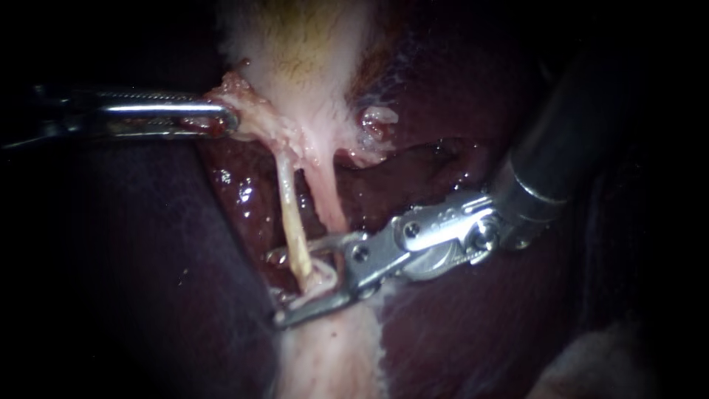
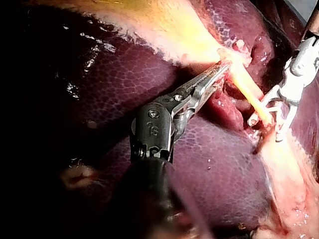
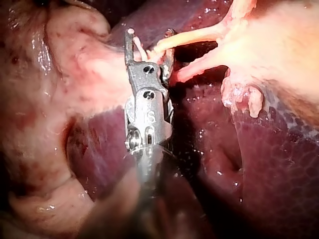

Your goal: Clipping first clip left tube

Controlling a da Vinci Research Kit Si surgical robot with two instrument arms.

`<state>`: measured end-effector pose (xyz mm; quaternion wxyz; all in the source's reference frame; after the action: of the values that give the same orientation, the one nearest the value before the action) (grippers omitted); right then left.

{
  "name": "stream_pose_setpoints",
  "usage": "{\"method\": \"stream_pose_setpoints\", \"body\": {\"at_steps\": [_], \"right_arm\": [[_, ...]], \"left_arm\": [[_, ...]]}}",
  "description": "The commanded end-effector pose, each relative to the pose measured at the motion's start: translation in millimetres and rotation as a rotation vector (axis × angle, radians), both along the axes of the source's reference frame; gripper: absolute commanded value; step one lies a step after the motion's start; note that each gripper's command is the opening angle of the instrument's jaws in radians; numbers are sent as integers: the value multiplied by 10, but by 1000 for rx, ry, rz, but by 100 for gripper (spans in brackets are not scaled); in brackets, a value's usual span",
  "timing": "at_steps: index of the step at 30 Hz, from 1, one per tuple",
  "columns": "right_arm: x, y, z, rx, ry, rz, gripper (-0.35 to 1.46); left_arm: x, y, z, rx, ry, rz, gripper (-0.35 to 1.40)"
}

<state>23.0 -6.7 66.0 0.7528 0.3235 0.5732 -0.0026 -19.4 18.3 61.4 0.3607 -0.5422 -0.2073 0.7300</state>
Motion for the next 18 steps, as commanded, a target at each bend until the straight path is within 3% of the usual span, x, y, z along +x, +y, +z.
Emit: {"method": "stream_pose_setpoints", "body": {"at_steps": [1,9,18], "right_arm": [[1,-3,-3,-1,7,-9,48],[11,-25,-9,20,29,-48,45],[10,-25,-7,17,23,-35,38]], "left_arm": [[0,0,0,1,-1,1,-35],[1,1,1,1,-1,1,-35],[1,1,1,1,-1,1,-35]]}}
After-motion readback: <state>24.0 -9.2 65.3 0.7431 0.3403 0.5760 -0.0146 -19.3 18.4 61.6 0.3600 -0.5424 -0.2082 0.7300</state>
